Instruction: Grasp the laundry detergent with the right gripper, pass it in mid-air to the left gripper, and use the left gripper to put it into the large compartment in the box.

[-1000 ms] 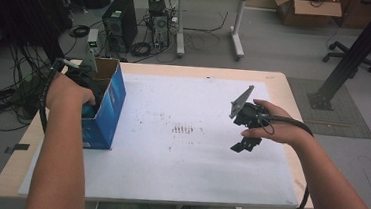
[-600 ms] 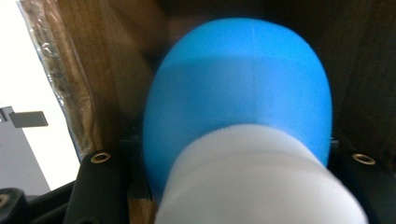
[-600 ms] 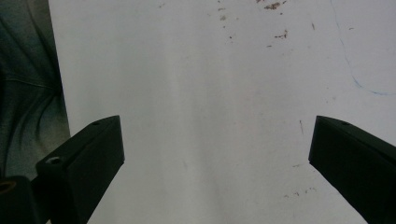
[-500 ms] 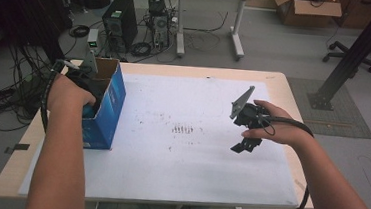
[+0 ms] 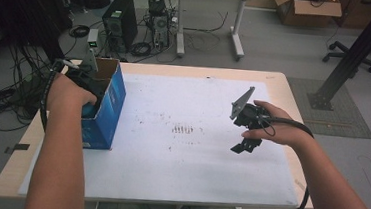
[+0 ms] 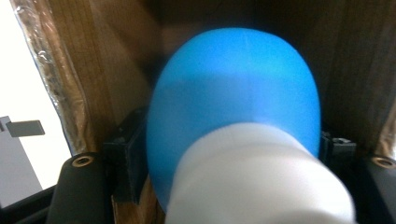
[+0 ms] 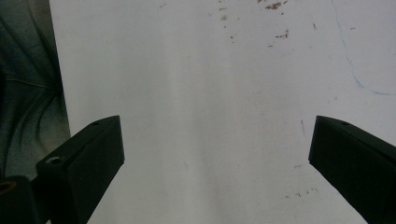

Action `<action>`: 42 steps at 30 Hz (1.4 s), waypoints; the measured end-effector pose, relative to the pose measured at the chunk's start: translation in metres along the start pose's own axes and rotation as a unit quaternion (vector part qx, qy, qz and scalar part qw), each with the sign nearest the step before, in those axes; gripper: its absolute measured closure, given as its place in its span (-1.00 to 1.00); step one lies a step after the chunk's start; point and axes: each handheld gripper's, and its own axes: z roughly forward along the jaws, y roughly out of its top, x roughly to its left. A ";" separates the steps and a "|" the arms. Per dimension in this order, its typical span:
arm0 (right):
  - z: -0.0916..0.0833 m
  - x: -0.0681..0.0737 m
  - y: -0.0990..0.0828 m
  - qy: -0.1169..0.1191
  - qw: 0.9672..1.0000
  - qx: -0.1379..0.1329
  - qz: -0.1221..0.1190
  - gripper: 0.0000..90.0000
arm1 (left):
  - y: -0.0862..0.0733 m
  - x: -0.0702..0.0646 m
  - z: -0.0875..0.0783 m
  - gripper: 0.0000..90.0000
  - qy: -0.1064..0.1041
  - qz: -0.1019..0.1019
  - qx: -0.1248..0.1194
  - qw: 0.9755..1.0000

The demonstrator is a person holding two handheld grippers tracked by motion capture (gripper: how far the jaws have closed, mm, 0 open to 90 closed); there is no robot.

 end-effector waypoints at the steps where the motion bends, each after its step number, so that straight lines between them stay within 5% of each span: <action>1: 0.000 0.000 0.000 0.000 1.000 0.001 0.002 -0.92 | 0.000 0.000 -0.001 -0.35 0.000 0.000 -0.001 1.000; 29: -0.003 0.004 0.008 -0.002 1.000 -0.002 -0.010 -0.92 | -0.016 -0.005 -0.034 -0.62 0.014 0.008 -0.026 1.000; 42: -0.006 0.009 0.008 -0.002 1.000 -0.005 -0.016 -0.92 | -0.026 -0.014 -0.057 -0.77 0.031 0.036 -0.045 0.998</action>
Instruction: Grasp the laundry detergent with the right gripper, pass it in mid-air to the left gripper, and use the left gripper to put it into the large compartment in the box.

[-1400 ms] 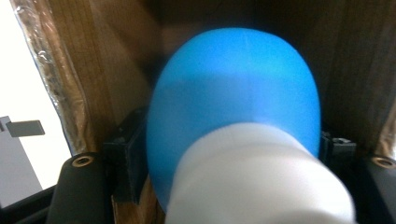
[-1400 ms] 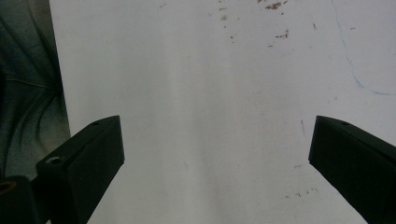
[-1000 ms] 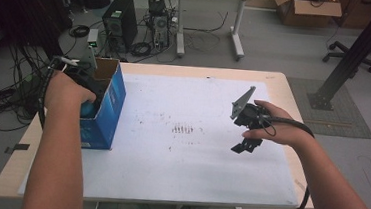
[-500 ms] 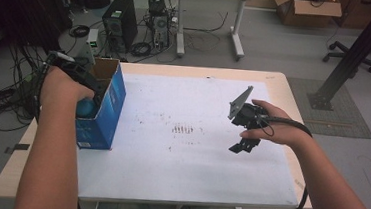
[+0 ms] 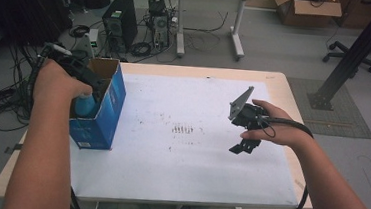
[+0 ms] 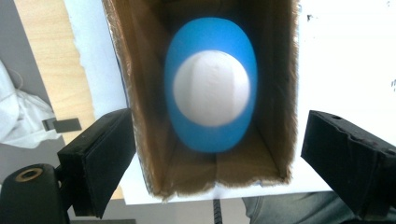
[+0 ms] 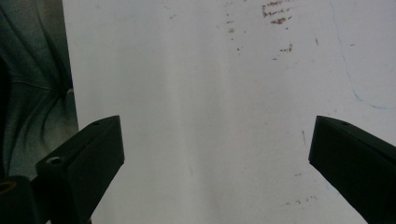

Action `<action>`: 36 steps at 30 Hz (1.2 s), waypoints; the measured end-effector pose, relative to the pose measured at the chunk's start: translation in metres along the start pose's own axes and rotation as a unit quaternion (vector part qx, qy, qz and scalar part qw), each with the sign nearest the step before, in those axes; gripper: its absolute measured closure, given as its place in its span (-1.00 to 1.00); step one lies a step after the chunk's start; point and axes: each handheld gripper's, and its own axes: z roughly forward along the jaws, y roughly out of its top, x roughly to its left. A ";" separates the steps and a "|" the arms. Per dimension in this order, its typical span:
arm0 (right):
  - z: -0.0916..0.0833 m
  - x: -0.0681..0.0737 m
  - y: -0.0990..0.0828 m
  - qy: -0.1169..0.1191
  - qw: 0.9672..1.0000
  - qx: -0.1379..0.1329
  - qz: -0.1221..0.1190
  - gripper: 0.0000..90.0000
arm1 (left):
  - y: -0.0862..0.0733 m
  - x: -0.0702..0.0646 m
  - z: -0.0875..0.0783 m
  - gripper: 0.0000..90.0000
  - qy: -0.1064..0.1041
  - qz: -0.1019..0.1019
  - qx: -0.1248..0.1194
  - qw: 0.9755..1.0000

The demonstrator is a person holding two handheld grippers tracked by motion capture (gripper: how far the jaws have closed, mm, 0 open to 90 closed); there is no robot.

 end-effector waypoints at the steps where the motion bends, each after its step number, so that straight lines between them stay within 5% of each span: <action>1: 0.000 0.000 0.000 0.001 1.000 0.000 -0.001 -0.92 | -0.001 -0.001 -0.002 -0.77 0.001 0.004 -0.002 1.000; 17: -0.008 0.006 -0.005 -0.003 1.000 -0.005 0.000 -0.92 | -0.006 -0.020 -0.026 -0.99 0.015 0.019 -0.026 0.999; 26: -0.014 0.007 -0.008 -0.007 1.000 -0.007 0.000 -0.92 | -0.007 -0.051 -0.052 -0.99 0.022 0.068 -0.052 0.996; 30: -0.017 0.007 -0.009 -0.008 1.000 -0.006 0.002 -0.92 | -0.007 -0.073 -0.066 -0.99 0.025 0.119 -0.062 0.991; 36: -0.019 0.005 -0.010 -0.009 1.000 -0.003 0.004 -0.92 | -0.007 -0.113 -0.082 -0.99 0.010 0.213 -0.082 0.974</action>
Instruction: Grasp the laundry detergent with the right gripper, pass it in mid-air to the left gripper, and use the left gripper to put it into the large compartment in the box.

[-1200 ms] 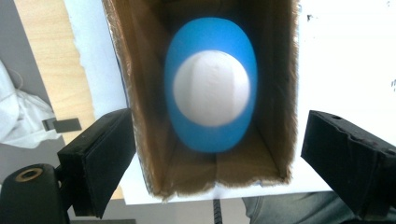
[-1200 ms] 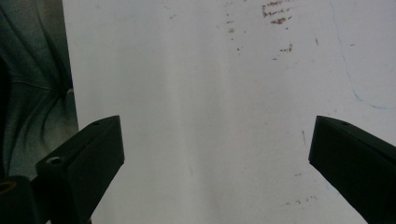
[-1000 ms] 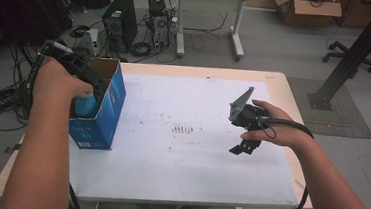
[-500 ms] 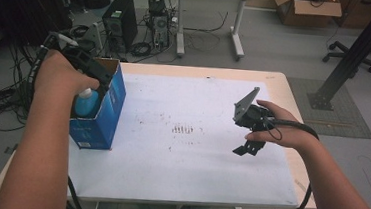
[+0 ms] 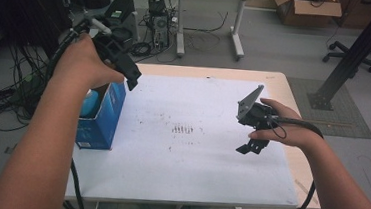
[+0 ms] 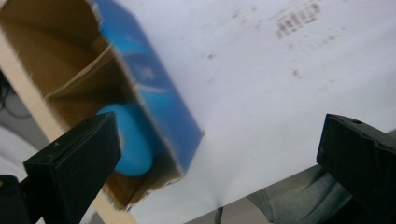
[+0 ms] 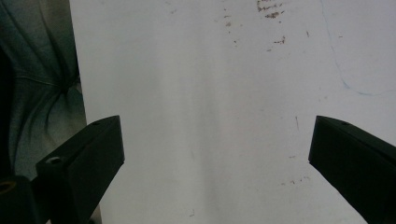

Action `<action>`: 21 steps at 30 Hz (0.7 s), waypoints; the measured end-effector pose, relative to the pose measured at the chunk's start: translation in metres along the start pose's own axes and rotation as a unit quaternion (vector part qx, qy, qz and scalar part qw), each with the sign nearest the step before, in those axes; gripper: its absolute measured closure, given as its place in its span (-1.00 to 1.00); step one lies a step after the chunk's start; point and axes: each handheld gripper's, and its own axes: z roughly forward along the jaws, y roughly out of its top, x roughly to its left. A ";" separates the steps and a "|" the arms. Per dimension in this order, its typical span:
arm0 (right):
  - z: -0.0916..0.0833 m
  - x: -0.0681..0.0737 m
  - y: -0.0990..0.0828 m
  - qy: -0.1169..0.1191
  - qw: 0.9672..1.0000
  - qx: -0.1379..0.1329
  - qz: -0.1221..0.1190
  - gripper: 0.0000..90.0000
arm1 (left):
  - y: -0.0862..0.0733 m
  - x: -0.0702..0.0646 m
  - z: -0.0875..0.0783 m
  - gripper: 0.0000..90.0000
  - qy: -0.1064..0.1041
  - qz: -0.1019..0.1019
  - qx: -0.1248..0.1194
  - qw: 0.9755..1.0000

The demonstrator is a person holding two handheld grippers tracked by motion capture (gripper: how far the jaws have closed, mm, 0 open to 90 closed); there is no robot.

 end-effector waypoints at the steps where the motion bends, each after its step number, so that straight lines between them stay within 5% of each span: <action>1: -0.001 0.000 0.001 -0.001 1.000 -0.001 0.000 -0.92 | 0.002 -0.004 -0.001 -0.99 -0.002 0.010 -0.003 1.000; 6: -0.002 0.000 0.004 0.000 1.000 -0.001 -0.004 -0.92 | 0.011 -0.028 -0.005 -0.99 -0.013 0.064 -0.007 0.998; 9: -0.003 0.001 0.006 -0.001 1.000 0.000 -0.007 -0.92 | 0.015 -0.043 -0.004 -0.99 -0.017 0.107 0.000 0.994; 17: -0.004 0.008 0.011 0.000 1.000 0.009 -0.020 -0.92 | 0.018 -0.072 0.015 -1.00 -0.030 0.203 0.024 0.978; 21: -0.005 0.010 0.012 0.002 1.000 0.014 -0.024 -0.92 | 0.016 -0.084 0.024 -0.99 -0.034 0.256 0.024 0.966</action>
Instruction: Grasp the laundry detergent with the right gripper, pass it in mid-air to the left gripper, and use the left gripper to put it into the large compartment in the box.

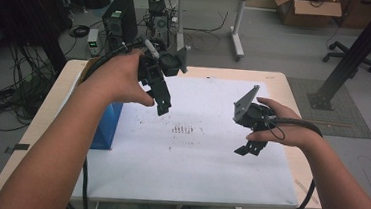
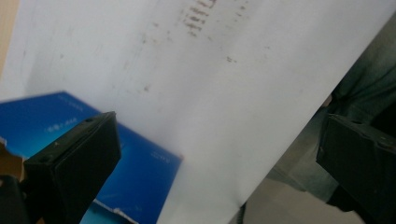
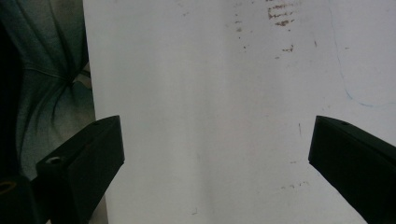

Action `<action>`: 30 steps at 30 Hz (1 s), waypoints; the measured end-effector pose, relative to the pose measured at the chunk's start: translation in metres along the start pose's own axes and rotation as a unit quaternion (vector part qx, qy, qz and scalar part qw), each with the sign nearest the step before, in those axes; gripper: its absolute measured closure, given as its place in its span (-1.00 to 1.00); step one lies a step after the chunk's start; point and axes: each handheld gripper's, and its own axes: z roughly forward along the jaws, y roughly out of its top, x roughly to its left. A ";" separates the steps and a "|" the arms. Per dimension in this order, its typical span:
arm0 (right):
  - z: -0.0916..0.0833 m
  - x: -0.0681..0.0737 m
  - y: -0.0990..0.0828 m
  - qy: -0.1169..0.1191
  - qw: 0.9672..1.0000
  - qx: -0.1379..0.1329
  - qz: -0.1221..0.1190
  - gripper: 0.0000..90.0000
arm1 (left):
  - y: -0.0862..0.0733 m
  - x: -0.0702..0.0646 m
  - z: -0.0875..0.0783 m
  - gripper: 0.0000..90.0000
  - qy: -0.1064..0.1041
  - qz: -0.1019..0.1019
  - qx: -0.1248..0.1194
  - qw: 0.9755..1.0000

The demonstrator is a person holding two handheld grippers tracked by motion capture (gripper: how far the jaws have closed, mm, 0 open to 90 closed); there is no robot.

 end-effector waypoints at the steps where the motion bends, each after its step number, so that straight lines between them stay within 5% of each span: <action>1: 0.000 0.000 0.000 0.000 1.000 0.001 -0.001 -0.92 | 0.001 -0.002 0.002 -0.99 -0.006 0.010 0.000 1.000; 7: -0.003 0.002 0.000 0.002 1.000 0.004 -0.001 -0.92 | 0.003 -0.012 0.018 -0.99 -0.026 0.058 0.008 0.998; 14: -0.005 0.001 0.000 0.006 1.000 0.016 -0.002 -0.92 | 0.001 -0.021 0.031 -0.99 -0.045 0.121 0.018 0.991; 22: 0.001 -0.005 -0.003 0.010 0.999 0.035 0.003 -0.92 | -0.001 -0.018 0.040 -0.99 -0.047 0.149 0.025 0.987; 30: -0.002 -0.013 0.001 0.010 0.999 0.042 0.000 -0.92 | -0.005 -0.008 0.041 -0.99 -0.048 0.149 0.023 0.987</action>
